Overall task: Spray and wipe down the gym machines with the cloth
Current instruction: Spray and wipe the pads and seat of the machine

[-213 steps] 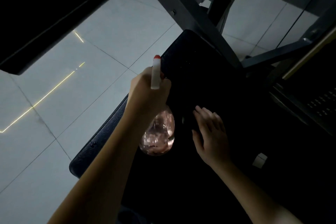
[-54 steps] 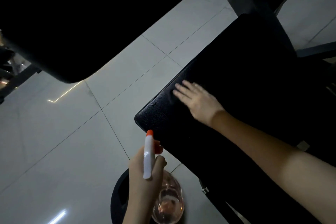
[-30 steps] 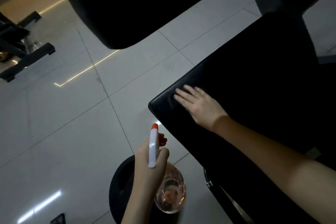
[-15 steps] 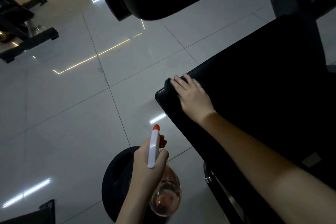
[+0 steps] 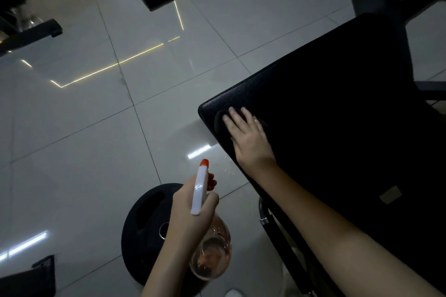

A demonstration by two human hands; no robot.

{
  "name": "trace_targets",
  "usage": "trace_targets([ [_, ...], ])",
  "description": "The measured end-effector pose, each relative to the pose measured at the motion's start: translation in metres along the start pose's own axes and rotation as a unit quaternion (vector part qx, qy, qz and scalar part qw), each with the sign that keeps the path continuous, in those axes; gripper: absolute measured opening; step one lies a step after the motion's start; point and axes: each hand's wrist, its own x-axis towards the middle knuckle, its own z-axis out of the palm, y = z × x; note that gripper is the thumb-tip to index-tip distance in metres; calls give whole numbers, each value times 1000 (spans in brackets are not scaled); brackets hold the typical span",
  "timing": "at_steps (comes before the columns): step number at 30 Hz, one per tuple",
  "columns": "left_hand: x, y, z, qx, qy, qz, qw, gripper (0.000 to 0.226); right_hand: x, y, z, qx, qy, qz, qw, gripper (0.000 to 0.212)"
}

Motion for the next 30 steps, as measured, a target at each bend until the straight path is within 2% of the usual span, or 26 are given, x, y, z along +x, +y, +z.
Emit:
trace_targets([
  [3, -6, 0, 2, -5, -18, -3, 1000, 32, -35, 21, -9, 2, -45, -120, 992, 57],
  [4, -8, 0, 3, -5, -26, -1, 1000, 32, -41, 37, -17, -12, -47, -131, 990, 56],
  [5, -8, 0, 2, -5, -32, 0, 999, 33, -41, 52, -24, -32, -46, -118, 991, 54],
  [7, -8, 3, 2, -8, -45, 0, 999, 30, -32, 74, -33, -47, -19, -26, 998, 52],
  [9, -8, 6, 4, -10, -70, 4, 997, 26, -29, 73, -35, -31, -7, 58, 998, 51],
  [10, -9, 8, 6, -12, -87, 4, 996, 25, -35, 69, -33, -28, -3, 66, 997, 50],
  [14, -10, 15, 12, -4, -131, 9, 991, 27, -76, 93, -44, -92, -60, -26, 994, 52],
  [16, -9, 17, 15, -7, -137, 7, 990, 26, -78, 107, -52, -115, -59, 11, 992, 54],
  [19, -6, 18, 22, 7, -151, 11, 988, 34, -72, 98, -45, -85, -45, 101, 990, 57],
  [21, -3, 18, 27, 22, -158, 19, 987, 42, -72, 95, -41, -75, -30, 101, 992, 57],
  [23, 1, 17, 33, 43, -168, 24, 985, 46, -73, 103, -46, -92, -42, 66, 993, 53],
  [26, 6, 14, 42, 55, -162, -11, 985, 18, -71, 121, -57, -115, -55, 12, 992, 54],
  [30, 8, 11, 51, 47, -166, -44, 984, 19, -72, 130, -64, -102, -50, -7, 994, 51],
])
